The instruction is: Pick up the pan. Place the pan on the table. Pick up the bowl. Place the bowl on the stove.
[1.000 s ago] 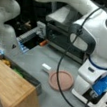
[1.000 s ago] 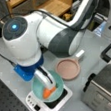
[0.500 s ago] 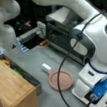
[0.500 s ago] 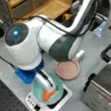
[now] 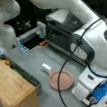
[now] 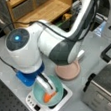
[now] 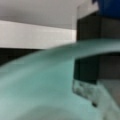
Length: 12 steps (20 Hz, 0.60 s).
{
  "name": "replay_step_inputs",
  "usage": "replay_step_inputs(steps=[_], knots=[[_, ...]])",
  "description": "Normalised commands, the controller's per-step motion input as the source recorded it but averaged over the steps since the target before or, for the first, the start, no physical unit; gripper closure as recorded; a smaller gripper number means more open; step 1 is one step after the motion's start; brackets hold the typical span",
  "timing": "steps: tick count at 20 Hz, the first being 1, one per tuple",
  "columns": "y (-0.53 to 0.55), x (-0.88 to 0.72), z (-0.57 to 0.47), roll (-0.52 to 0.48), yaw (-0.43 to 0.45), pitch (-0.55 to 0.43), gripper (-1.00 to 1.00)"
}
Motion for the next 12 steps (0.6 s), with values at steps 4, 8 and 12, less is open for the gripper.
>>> replay_step_inputs(steps=[4,8,12], knots=[[0.00,-0.07,-0.10,-0.183,0.015,-0.105,1.00],[0.02,-0.06,-0.10,-0.196,0.018,-0.096,1.00],[0.03,-0.05,-0.11,-0.210,0.018,-0.093,1.00]])
